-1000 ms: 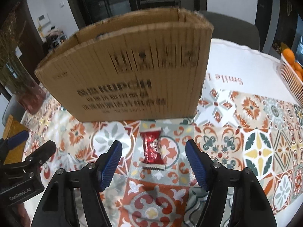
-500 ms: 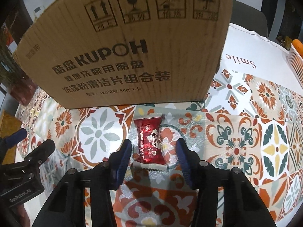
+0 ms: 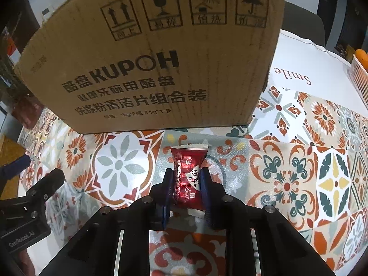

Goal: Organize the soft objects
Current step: 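Lower the right tool to the small red candy packet and grasp it, then lift the red candy packet with the right tool over the box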

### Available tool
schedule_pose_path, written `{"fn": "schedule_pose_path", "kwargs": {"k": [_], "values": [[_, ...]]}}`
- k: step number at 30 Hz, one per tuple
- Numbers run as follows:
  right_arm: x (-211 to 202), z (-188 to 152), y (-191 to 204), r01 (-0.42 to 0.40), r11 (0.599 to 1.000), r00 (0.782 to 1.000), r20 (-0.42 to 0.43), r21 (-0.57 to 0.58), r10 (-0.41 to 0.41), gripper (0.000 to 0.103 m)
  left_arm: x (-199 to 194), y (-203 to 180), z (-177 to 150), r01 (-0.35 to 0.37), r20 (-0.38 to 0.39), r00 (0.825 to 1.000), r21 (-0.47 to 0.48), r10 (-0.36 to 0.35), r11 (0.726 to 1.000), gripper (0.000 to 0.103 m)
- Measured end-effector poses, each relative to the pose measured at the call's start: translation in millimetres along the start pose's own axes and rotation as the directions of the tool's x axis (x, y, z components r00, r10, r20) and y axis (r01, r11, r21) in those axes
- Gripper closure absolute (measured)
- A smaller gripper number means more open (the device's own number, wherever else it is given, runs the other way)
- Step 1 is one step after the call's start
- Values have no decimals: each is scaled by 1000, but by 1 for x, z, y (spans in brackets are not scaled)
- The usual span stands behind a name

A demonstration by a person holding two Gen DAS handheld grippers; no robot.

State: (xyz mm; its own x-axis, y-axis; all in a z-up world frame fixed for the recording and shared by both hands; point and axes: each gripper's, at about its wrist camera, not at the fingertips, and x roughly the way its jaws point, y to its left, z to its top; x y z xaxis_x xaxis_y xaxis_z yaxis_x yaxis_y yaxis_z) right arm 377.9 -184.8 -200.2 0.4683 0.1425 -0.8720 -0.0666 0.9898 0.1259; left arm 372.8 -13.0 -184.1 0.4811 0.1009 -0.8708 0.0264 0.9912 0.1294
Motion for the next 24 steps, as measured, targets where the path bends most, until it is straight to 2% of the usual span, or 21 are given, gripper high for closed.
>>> {"fn": "schedule_pose_path", "kwargs": {"k": [14,24], "values": [[-66,-13,2,-7,1000,994,105,-14,9,78,-43,1,2,28,89,996,4,-28,1000,9],[-113,-9,11,-13,1000,980,200,-13,15,78,-85,5,8,53,183,982,11,-54,999,5]]}}
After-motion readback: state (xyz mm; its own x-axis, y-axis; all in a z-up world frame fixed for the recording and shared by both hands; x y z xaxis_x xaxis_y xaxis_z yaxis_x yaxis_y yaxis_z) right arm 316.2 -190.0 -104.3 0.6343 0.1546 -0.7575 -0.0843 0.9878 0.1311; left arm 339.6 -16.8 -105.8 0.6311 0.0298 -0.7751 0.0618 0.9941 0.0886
